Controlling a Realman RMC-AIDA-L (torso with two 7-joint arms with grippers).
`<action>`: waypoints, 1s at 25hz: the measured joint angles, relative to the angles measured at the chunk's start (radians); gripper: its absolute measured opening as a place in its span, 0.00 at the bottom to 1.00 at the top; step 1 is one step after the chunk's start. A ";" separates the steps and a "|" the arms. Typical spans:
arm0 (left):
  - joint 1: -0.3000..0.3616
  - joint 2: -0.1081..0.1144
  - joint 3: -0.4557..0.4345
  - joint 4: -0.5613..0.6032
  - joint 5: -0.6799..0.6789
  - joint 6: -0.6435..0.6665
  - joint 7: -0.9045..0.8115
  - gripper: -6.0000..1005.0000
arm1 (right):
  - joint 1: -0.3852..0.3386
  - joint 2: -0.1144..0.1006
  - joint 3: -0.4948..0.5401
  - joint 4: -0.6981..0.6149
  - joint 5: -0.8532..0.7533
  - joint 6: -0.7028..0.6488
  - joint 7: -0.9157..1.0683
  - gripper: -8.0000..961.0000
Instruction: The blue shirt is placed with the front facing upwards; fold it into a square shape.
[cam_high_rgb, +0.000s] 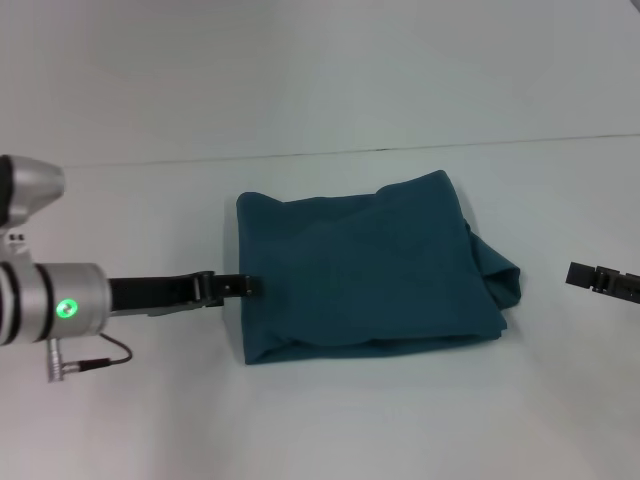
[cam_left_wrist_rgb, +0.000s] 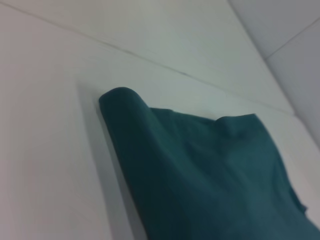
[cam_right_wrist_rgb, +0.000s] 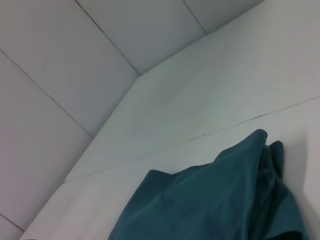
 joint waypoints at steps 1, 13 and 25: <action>-0.012 0.002 0.024 -0.015 0.000 -0.025 -0.007 0.74 | 0.000 0.000 0.002 0.000 0.000 0.000 0.000 0.96; -0.059 -0.001 0.076 -0.029 0.005 -0.108 -0.028 0.76 | 0.007 0.000 0.005 0.001 0.001 -0.013 -0.001 0.96; -0.091 -0.007 0.104 -0.057 0.053 -0.173 -0.048 0.84 | 0.009 0.001 0.006 0.002 0.001 -0.014 0.003 0.96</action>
